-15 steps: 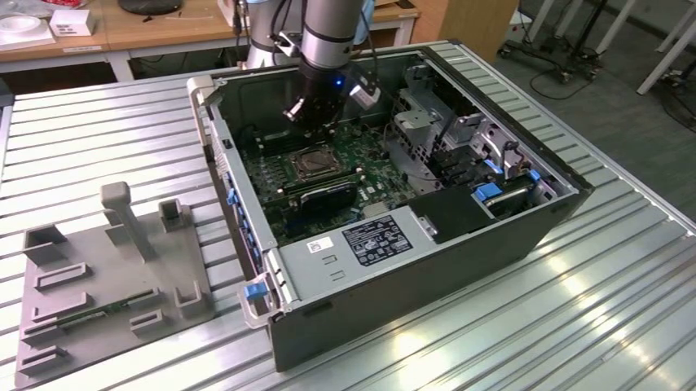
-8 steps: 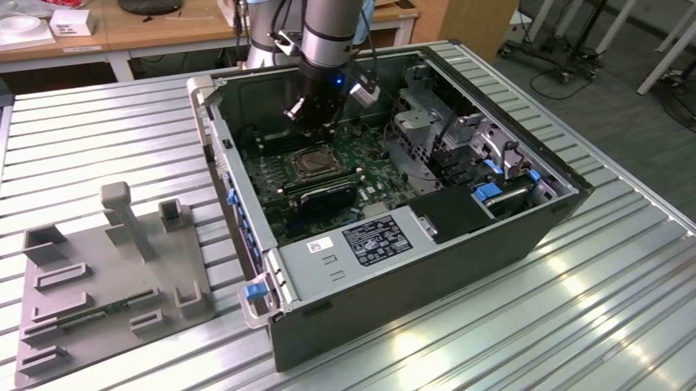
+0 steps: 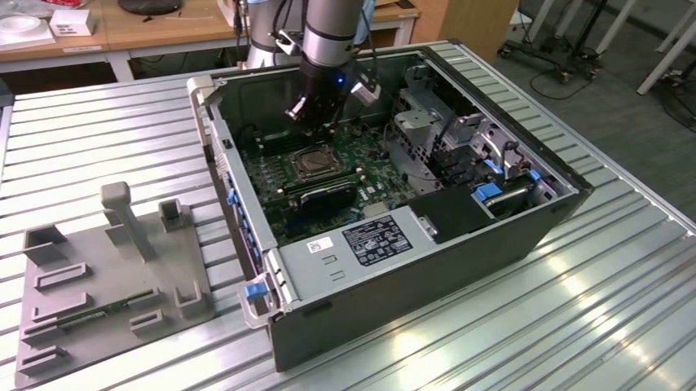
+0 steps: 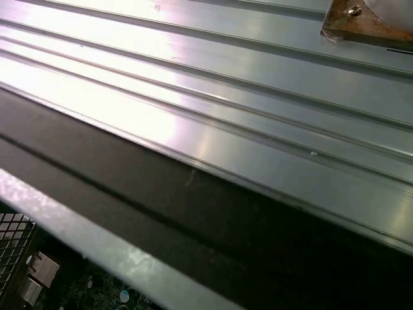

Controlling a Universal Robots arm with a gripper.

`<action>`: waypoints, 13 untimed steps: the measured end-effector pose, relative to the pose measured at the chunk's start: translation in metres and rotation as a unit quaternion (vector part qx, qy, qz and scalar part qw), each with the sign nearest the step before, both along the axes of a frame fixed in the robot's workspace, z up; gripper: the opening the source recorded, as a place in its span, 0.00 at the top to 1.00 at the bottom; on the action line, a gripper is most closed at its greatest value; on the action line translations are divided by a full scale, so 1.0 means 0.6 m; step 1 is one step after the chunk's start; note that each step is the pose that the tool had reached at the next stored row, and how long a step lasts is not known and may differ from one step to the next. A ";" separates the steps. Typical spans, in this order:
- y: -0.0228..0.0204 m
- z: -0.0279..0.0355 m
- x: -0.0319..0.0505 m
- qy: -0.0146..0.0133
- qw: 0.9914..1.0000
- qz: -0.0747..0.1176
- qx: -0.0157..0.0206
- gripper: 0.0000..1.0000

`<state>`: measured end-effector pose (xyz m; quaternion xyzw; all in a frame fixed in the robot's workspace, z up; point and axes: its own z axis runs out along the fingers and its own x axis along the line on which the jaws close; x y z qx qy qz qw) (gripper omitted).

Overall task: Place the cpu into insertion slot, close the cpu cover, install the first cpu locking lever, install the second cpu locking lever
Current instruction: 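Install the first cpu locking lever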

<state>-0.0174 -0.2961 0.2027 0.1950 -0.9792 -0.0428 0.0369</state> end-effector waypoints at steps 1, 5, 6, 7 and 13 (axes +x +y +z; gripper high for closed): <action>0.0002 0.000 0.001 0.000 1.000 0.002 0.000 0.89; 0.0005 0.000 0.005 0.000 1.000 0.010 0.001 0.89; 0.0005 0.000 0.006 0.000 1.000 0.011 0.001 0.89; 0.0005 0.000 0.006 0.000 1.000 0.012 0.001 0.89; 0.0004 0.000 0.014 0.000 1.000 0.012 0.001 0.89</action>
